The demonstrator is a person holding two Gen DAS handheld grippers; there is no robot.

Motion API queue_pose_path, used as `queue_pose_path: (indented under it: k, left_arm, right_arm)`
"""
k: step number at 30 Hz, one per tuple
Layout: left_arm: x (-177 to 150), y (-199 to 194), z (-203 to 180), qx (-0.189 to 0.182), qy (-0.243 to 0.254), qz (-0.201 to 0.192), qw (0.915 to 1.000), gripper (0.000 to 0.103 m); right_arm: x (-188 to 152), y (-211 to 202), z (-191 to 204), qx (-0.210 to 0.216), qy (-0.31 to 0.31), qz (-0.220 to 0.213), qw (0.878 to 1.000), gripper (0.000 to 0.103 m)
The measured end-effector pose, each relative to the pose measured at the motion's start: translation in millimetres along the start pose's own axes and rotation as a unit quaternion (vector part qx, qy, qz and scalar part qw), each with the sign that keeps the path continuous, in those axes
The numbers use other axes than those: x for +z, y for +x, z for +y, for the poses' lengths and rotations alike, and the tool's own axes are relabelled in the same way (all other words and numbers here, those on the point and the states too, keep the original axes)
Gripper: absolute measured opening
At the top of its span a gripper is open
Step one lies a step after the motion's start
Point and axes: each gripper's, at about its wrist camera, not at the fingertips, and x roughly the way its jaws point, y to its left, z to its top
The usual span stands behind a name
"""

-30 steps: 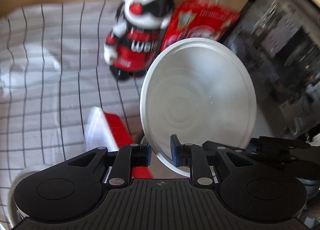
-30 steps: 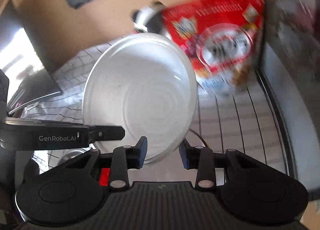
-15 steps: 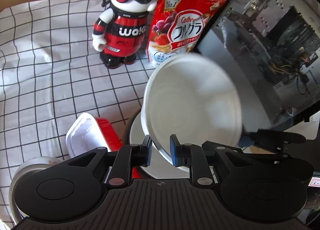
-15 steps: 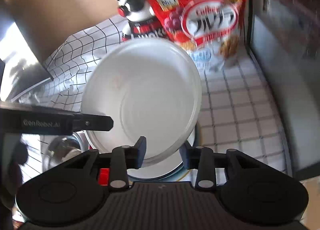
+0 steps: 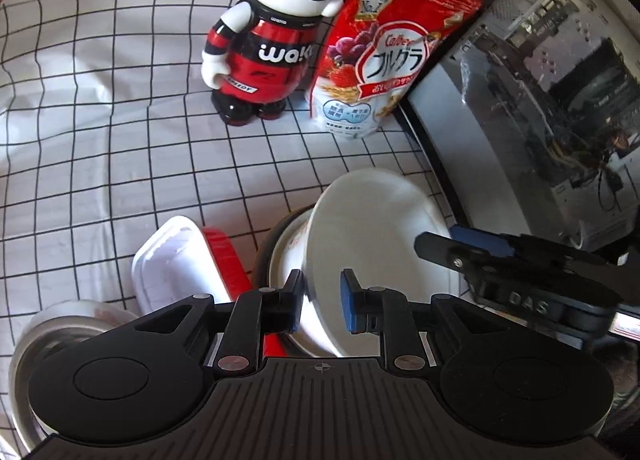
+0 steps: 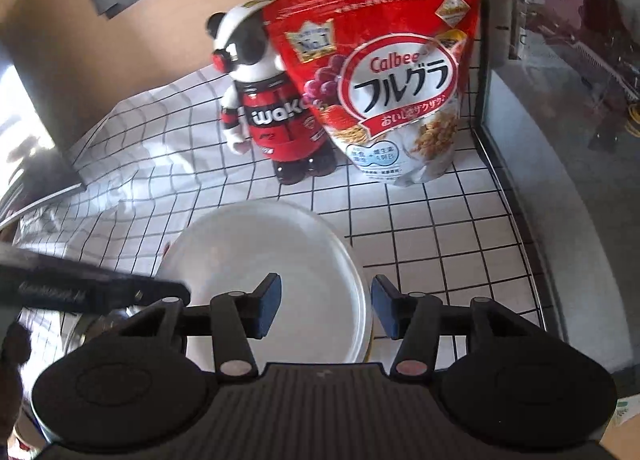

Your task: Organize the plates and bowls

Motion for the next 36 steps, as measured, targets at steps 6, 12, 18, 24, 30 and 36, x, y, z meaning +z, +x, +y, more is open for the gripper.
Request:
queue_pose_path:
  k: [6, 12, 18, 24, 30, 36]
  left_arm:
    - [2.7, -22.9, 15.2, -0.015, -0.027, -0.021, 0.9993, 0.022]
    - [-3.4, -54.5, 36.3, 0.002, -0.074, -0.092, 0.9930, 0.022]
    - [-28.6, -57.6, 62.2, 0.018, -0.095, -0.093, 0.9909, 0.022]
    - [-63.6, -61.8, 111.4, 0.060, -0.157, -0.101, 0.9806, 0.022]
    - [-91.3, -68.5, 143.9, 0.045, -0.221, -0.125, 0.9660, 0.022]
    - [-120.3, -84.9, 162.1, 0.034, -0.257, -0.155, 0.9533, 0.022]
  right_arm:
    - [2.9, -17.5, 10.7, -0.023, -0.038, -0.042, 0.998, 0.051]
    - [8.5, -23.0, 40.9, 0.027, -0.086, -0.027, 0.996, 0.049]
    - [11.0, 34.0, 44.6, 0.013, -0.079, 0.054, 0.995, 0.040]
    - [3.3, 20.3, 69.8, 0.004, -0.133, 0.063, 0.989, 0.038]
    - [17.9, 27.0, 140.9, 0.029, -0.197, 0.070, 0.977, 0.037]
    - [23.1, 92.0, 187.3, -0.026, -0.253, 0.115, 0.960, 0.038]
